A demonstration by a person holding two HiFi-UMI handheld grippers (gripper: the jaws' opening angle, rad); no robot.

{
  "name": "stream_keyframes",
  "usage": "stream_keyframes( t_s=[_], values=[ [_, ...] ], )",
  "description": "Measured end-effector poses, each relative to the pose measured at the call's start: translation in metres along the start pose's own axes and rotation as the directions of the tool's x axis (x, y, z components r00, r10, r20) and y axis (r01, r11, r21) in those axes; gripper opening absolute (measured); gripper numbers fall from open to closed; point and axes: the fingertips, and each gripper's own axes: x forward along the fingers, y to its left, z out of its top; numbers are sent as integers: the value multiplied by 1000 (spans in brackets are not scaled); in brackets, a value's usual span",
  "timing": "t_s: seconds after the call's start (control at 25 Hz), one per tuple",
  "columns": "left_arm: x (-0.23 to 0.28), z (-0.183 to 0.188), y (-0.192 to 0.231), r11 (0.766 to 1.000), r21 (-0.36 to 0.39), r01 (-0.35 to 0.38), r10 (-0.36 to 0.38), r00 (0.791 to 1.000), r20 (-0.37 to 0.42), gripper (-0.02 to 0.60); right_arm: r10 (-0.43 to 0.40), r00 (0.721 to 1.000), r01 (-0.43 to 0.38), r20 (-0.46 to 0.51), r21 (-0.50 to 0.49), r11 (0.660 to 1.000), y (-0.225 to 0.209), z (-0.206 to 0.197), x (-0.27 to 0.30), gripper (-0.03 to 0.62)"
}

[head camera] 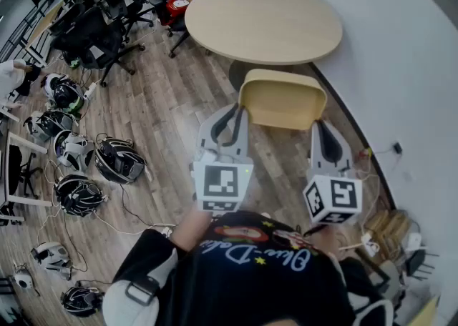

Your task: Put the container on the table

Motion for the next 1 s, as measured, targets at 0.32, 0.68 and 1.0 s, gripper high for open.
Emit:
stream_keyframes(
  t_s=[0.32, 0.68, 1.0],
  values=[
    [-4, 4, -12, 1000, -9, -13, 13, 1000, 7, 29, 25, 1000, -24, 17, -15, 1000, -5, -1, -5, 23],
    [-8, 19, -34, 1000, 20, -1, 0, 999, 42, 23, 17, 999, -18, 36, 40, 999, -26, -1, -18, 23],
    [-3, 29, -65, 1000, -16, 24, -23, 998, 55, 17, 20, 999, -23, 50, 67, 997, -56, -8, -30, 23]
  ],
)
